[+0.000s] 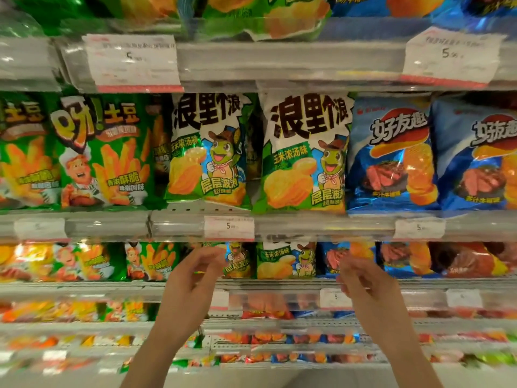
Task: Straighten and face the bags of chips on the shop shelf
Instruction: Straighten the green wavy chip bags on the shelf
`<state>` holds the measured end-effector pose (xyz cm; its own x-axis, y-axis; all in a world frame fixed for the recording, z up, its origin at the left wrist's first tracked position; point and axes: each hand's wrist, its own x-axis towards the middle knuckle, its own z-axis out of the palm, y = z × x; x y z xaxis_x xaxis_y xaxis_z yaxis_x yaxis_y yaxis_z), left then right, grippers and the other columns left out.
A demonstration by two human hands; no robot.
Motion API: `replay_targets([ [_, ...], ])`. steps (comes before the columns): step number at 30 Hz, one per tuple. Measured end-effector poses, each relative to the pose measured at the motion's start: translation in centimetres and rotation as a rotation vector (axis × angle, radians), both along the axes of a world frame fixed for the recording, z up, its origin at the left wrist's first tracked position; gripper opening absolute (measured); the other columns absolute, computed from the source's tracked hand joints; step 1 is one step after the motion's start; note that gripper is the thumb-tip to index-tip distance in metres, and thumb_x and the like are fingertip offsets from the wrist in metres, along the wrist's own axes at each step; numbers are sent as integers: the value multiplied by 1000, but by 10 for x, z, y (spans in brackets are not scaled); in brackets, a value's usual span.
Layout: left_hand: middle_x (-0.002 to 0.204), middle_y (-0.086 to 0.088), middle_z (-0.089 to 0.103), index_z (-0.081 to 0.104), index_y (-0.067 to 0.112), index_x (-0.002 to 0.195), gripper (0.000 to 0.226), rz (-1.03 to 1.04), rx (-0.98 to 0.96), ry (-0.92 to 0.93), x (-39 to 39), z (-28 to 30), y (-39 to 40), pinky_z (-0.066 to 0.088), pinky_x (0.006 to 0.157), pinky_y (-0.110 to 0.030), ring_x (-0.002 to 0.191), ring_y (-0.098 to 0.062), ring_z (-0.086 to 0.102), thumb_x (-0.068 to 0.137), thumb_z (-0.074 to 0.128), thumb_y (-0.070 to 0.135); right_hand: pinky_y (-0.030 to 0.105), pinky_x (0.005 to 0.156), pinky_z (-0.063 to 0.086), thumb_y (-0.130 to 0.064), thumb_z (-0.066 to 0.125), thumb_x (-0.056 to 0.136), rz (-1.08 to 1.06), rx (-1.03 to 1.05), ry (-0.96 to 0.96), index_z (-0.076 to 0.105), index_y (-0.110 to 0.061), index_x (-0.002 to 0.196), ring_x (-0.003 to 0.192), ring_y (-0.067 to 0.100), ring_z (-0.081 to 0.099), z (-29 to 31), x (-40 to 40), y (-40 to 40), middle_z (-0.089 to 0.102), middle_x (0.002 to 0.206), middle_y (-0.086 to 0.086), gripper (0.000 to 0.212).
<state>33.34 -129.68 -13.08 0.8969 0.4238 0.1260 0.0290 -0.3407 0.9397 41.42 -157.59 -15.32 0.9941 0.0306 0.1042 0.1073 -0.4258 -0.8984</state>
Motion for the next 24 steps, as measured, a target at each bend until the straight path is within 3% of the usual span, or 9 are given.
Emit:
replay_targets([
  [4,93,10,75,71,38,93,14,-31,-22,-12,-4,1,20,55,85,-38,89,-8,69,94,59,43,21,72,55,-25,61,97,-31,25,18,69,-29,96,74,1,68,2,-12,17,75,80,-9,9],
  [8,88,12,75,73,26,93,13,-77,-31,-19,-3,11,54,55,84,-33,85,-5,68,96,60,30,9,65,49,-27,61,97,-75,5,-32,71,-23,94,73,3,67,8,-27,48,72,75,-12,12],
  [16,81,13,71,73,30,97,14,-112,-26,-137,-9,46,120,48,69,-19,77,-6,66,94,59,32,26,72,56,-25,60,97,-49,100,-123,72,-24,94,77,9,70,41,-31,141,74,79,-10,12],
  [20,96,23,69,67,38,106,14,-119,8,-178,-6,64,118,49,80,-17,92,3,65,95,59,36,10,66,48,-22,61,97,-16,88,-192,71,-28,94,78,2,67,62,-25,171,72,80,-17,12],
  [24,135,31,46,44,38,139,45,-133,172,-261,14,77,100,39,105,-22,128,9,44,97,56,45,4,77,46,-32,59,98,27,68,-278,69,-29,110,96,-10,62,89,-14,195,70,96,-24,16],
])
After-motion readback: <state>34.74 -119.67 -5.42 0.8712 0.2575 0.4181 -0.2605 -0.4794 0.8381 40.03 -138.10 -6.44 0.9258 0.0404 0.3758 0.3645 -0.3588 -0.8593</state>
